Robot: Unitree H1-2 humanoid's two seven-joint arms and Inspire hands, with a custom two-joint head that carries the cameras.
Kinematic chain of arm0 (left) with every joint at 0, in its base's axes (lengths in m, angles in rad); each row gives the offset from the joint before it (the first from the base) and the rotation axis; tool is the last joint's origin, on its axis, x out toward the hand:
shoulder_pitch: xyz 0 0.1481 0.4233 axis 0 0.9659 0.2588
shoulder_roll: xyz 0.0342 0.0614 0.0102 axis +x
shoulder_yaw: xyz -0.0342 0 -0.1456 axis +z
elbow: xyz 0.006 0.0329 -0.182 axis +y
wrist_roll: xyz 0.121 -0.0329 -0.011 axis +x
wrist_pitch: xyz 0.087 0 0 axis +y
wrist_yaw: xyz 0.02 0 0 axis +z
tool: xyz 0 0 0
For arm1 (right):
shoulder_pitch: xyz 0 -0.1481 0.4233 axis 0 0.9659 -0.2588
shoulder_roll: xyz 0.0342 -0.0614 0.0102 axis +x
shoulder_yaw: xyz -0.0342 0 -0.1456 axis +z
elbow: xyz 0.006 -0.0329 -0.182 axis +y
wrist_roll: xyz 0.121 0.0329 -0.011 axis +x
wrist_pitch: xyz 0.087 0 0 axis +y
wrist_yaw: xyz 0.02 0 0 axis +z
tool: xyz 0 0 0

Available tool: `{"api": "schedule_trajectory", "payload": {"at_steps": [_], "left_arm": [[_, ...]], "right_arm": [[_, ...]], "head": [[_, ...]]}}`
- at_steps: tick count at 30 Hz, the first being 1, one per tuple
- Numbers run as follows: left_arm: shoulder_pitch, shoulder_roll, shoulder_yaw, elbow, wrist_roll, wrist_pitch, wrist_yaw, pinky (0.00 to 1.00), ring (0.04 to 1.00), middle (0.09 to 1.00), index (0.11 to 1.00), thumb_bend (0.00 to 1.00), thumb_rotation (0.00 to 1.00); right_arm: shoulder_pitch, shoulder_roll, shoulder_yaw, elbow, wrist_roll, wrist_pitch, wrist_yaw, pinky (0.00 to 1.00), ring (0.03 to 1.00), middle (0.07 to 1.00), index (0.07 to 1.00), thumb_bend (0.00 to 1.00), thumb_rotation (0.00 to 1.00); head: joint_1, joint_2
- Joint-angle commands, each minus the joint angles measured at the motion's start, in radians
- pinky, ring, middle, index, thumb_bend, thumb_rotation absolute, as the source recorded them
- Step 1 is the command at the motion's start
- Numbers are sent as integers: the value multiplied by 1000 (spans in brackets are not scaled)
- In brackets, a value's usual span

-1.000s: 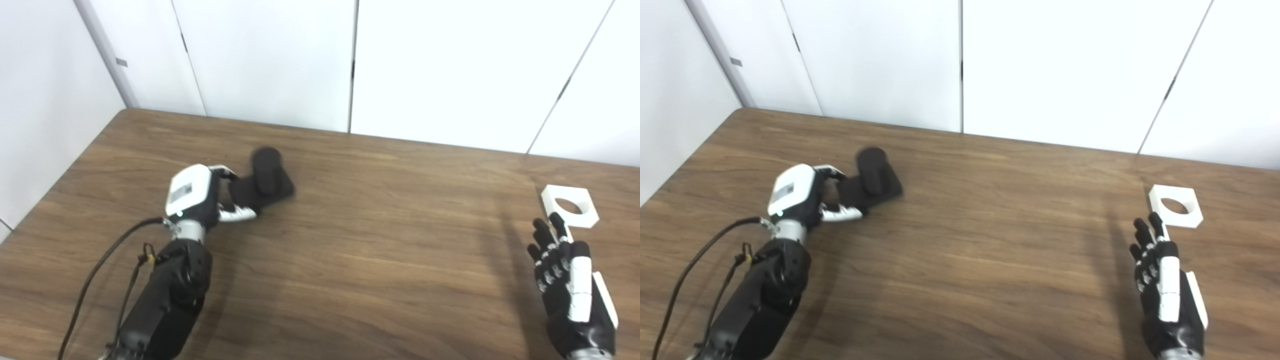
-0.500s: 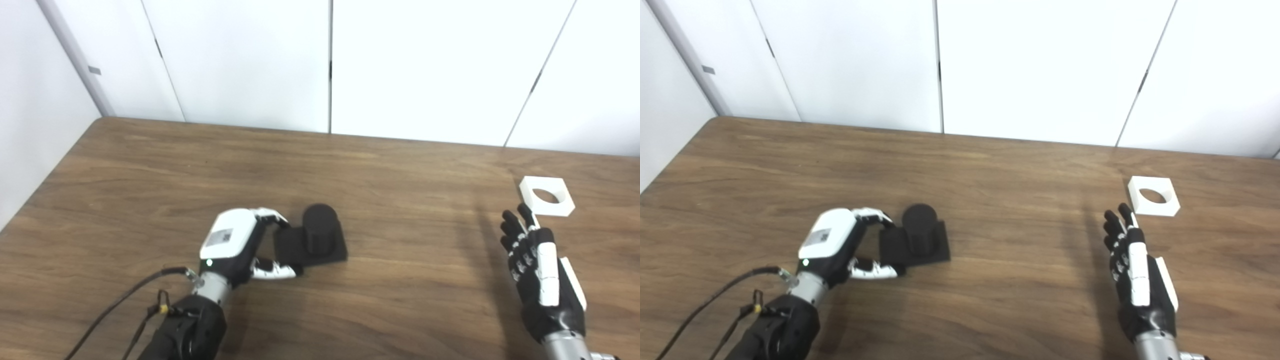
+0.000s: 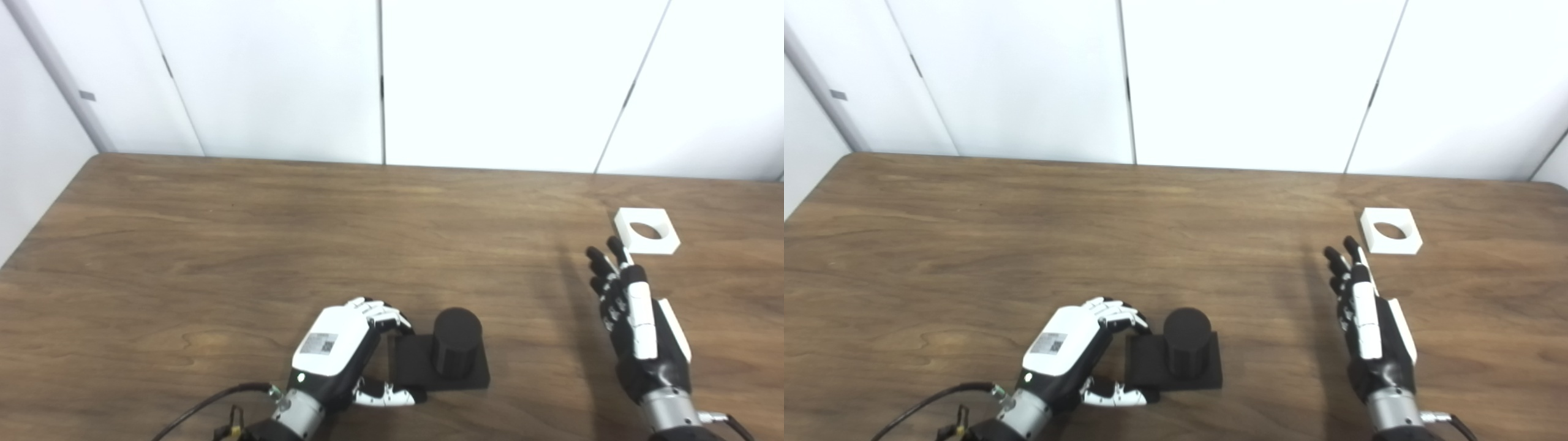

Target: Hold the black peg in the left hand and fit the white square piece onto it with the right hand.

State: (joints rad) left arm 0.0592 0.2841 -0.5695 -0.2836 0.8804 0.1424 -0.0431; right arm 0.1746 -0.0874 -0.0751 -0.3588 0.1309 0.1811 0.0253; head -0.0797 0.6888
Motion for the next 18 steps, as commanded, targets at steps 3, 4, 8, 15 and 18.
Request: {"api": "schedule_trajectory", "payload": {"at_steps": [3,4,8,15,18], "left_arm": [[60,10,-59,34,23,-39,-74,901,834,774,490,505,57],[63,12,-60,33,22,-44,-73,894,835,773,490,505,57],[64,16,-54,33,16,-61,-71,889,836,776,490,505,57],[57,18,-56,31,41,-82,-75,892,837,778,490,504,57],[53,16,-59,38,55,-92,-72,890,836,775,489,504,57]], "right_arm": [[97,38,16,-26,-17,-31,-13,1000,975,919,1000,503,1000],[98,37,17,-25,-19,-32,-14,1000,975,917,1000,517,1000],[103,35,22,-24,-29,-27,-14,1000,973,916,1000,544,1000],[104,38,20,-12,-18,-39,-9,1000,982,934,1000,536,1000],[104,47,4,-5,0,-67,-18,969,956,921,1000,513,970]], "head": [[-15,-3],[-25,-6],[-37,-9],[-125,-33],[-142,-41]]}}
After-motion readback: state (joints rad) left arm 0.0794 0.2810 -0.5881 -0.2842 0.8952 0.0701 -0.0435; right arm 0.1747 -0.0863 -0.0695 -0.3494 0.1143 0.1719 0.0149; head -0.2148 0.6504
